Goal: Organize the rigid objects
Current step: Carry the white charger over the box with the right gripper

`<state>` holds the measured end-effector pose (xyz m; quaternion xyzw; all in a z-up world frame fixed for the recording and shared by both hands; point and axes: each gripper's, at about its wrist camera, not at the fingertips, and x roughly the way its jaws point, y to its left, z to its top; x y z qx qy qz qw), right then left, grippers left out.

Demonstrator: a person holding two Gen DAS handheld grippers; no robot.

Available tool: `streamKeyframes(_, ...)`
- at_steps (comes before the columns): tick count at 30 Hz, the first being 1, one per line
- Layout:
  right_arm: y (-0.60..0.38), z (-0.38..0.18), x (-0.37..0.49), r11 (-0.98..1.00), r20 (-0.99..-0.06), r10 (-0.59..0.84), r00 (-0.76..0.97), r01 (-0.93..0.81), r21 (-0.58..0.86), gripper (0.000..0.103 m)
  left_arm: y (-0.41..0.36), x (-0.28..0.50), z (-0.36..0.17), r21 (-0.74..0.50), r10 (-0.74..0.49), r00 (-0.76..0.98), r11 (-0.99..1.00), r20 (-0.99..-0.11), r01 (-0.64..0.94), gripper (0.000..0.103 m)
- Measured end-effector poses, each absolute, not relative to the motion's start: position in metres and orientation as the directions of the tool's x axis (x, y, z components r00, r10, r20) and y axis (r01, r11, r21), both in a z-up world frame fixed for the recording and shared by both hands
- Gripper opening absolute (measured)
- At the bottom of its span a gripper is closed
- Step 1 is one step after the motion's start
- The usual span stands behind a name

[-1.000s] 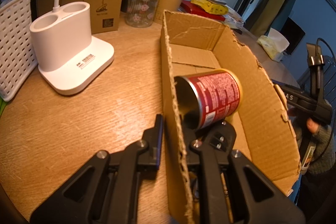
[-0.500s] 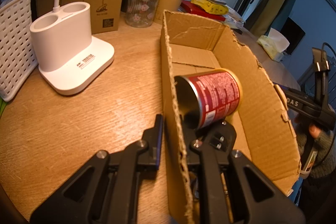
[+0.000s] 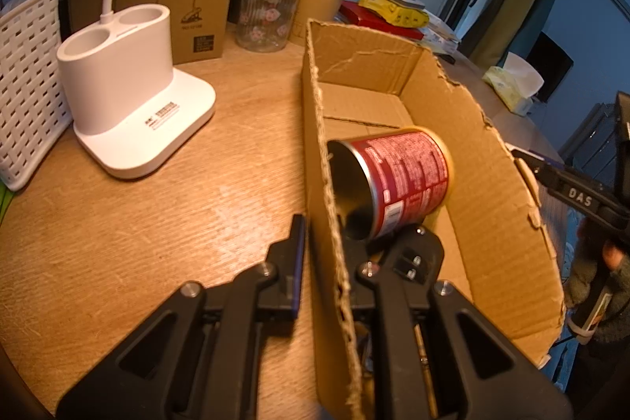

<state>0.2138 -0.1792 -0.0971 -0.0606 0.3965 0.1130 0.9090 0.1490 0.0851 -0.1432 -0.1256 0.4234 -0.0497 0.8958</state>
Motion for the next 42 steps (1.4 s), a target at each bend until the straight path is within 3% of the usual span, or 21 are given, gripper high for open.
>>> streamKeyframes(19, -0.155, -0.037, 0.173, 0.941, -0.649, 0.243, 0.721, -0.338, -0.024, 0.05, 0.085, 0.149, -0.144, -0.267, -0.195, 0.637, 0.964, -0.746, -0.018, 0.012)
streamKeyframes(42, -0.105, -0.04, 0.153, 0.886, -0.657, 0.348, 0.669, -0.464, -0.004, 0.05, 0.085, 0.149, -0.144, -0.267, -0.195, 0.636, 0.964, -0.746, -0.017, 0.012)
